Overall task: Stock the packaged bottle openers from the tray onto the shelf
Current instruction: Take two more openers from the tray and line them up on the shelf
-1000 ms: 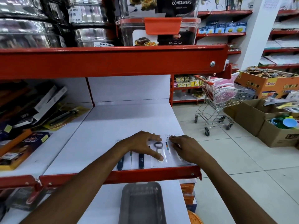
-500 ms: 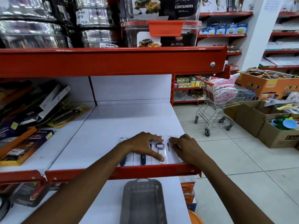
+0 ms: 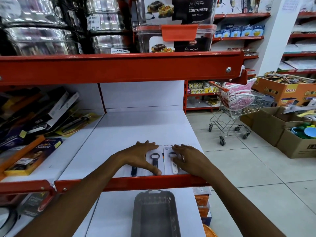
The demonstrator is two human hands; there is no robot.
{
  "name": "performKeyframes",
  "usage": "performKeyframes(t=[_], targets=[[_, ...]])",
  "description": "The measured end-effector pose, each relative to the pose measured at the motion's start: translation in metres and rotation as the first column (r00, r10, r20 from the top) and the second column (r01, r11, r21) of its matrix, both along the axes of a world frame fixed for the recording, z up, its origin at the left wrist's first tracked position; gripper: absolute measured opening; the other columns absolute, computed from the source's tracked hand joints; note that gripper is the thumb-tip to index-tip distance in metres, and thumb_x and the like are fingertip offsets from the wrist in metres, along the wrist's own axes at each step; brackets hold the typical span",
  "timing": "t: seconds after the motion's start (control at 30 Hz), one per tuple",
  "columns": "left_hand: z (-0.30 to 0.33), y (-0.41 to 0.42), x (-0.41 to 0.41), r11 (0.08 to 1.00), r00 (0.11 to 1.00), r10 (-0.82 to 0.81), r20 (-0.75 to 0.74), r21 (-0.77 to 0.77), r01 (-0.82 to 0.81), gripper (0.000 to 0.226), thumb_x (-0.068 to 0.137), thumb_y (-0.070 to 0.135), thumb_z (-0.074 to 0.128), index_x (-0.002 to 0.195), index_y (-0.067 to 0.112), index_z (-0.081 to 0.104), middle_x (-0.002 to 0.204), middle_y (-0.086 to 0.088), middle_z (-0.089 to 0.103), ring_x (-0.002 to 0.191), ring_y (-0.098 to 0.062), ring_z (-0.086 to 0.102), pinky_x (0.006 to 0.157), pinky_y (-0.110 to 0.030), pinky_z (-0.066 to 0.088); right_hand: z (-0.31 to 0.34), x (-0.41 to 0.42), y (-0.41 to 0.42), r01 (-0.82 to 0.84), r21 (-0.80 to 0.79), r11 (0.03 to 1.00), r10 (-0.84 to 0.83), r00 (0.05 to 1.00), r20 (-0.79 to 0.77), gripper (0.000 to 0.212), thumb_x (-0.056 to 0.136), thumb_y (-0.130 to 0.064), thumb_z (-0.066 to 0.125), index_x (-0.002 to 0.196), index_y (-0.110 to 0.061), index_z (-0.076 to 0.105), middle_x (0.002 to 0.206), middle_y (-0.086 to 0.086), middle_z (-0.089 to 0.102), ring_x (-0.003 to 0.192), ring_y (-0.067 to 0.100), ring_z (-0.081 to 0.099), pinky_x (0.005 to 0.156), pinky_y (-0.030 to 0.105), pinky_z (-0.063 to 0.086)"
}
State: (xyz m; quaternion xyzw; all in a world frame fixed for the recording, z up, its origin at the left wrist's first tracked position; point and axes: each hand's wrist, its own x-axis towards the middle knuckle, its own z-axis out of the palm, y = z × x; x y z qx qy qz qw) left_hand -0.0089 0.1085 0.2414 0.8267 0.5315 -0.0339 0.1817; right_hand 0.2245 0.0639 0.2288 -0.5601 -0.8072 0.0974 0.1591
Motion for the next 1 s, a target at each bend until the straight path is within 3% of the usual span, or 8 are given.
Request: performKeyframes(t=[0.17, 0.33, 0.6, 0.7, 0.8, 0.9, 1.0], targets=[[-0.003, 0.002, -0.002, 1.000, 1.000, -0.014, -0.005, -0.002, 0.014, 0.106, 0.064, 0.074, 0.069, 0.151, 0.036, 0.020, 0.165, 0.009, 0.010, 0.153, -0.024, 0.007, 0.122, -0.050, 0.012, -0.002, -0.002, 0.002, -0.002, -0.014, 1.000, 0.001, 1.000, -0.023, 0.036, 0.094, -0.041, 0.043, 0.123, -0.023, 0.057, 0.127, -0.001, 0.066, 0.108, 0.020, 0.063, 0.098, 0.037, 0.050], [-0.002, 0.003, -0.003, 1.000, 1.000, -0.017, -0.016, -0.004, 0.017, 0.106, 0.064, 0.074, 0.068, 0.151, 0.037, 0.021, 0.165, 0.010, 0.011, 0.153, -0.024, 0.009, 0.122, -0.051, 0.013, -0.004, -0.004, 0.002, 0.025, -0.027, 0.999, -0.025, 1.000, 0.001, 0.043, 0.094, -0.046, 0.041, 0.132, -0.027, 0.051, 0.133, -0.002, 0.062, 0.114, 0.021, 0.061, 0.104, 0.037, 0.044], [0.003, -0.003, -0.003, 0.999, 0.999, -0.036, 0.001, -0.009, 0.036, 0.102, 0.069, 0.068, 0.070, 0.152, 0.035, 0.021, 0.165, 0.009, 0.009, 0.153, -0.022, 0.006, 0.123, -0.047, 0.009, -0.004, -0.005, 0.000, 0.030, -0.038, 0.999, -0.029, 1.000, 0.006, 0.043, 0.095, -0.044, 0.042, 0.134, -0.027, 0.049, 0.137, -0.003, 0.058, 0.119, 0.021, 0.058, 0.099, 0.033, 0.045], [0.002, -0.003, -0.008, 0.999, 0.998, -0.053, 0.029, -0.006, 0.053, 0.107, 0.068, 0.070, 0.069, 0.153, 0.035, 0.013, 0.165, 0.010, -0.001, 0.153, -0.018, -0.005, 0.123, -0.048, 0.001, -0.005, -0.004, 0.001, 0.026, -0.042, 0.999, -0.026, 1.000, 0.002, 0.046, 0.096, -0.045, 0.040, 0.138, -0.027, 0.045, 0.145, -0.003, 0.050, 0.130, 0.021, 0.050, 0.108, 0.037, 0.040], [0.003, -0.009, -0.021, 0.999, 1.000, -0.018, 0.023, 0.038, 0.017, 0.106, 0.069, 0.078, 0.055, 0.153, 0.035, 0.007, 0.165, 0.009, -0.007, 0.152, -0.017, -0.012, 0.124, -0.051, -0.005, -0.006, -0.006, 0.004, -0.021, -0.043, 0.999, 0.022, 0.999, 0.023, 0.053, 0.097, -0.047, 0.035, 0.145, -0.025, 0.034, 0.156, -0.004, 0.029, 0.146, 0.015, 0.024, 0.121, 0.040, 0.019], [-0.001, -0.015, -0.036, 0.998, 0.998, -0.014, -0.063, 0.056, 0.017, 0.104, 0.069, 0.083, 0.037, 0.154, 0.032, 0.004, 0.165, 0.006, -0.007, 0.152, -0.019, -0.012, 0.124, -0.053, -0.004, -0.004, -0.018, 0.008, -0.074, -0.051, 0.996, 0.076, 0.996, 0.052, 0.059, 0.096, -0.052, 0.030, 0.149, -0.025, 0.023, 0.159, -0.006, 0.017, 0.148, 0.013, 0.012, 0.122, 0.041, 0.011], [-0.009, -0.019, -0.041, 0.999, 0.994, -0.006, -0.112, 0.048, 0.011, 0.097, 0.076, 0.080, 0.033, 0.154, 0.031, 0.003, 0.165, 0.005, -0.006, 0.152, -0.019, -0.011, 0.124, -0.053, -0.002, -0.002, -0.032, 0.009, -0.078, -0.113, 0.991, 0.090, 0.990, 0.105, 0.061, 0.096, -0.054, 0.028, 0.149, -0.025, 0.019, 0.160, -0.004, 0.016, 0.149, 0.016, 0.011, 0.121, 0.043, 0.011]])
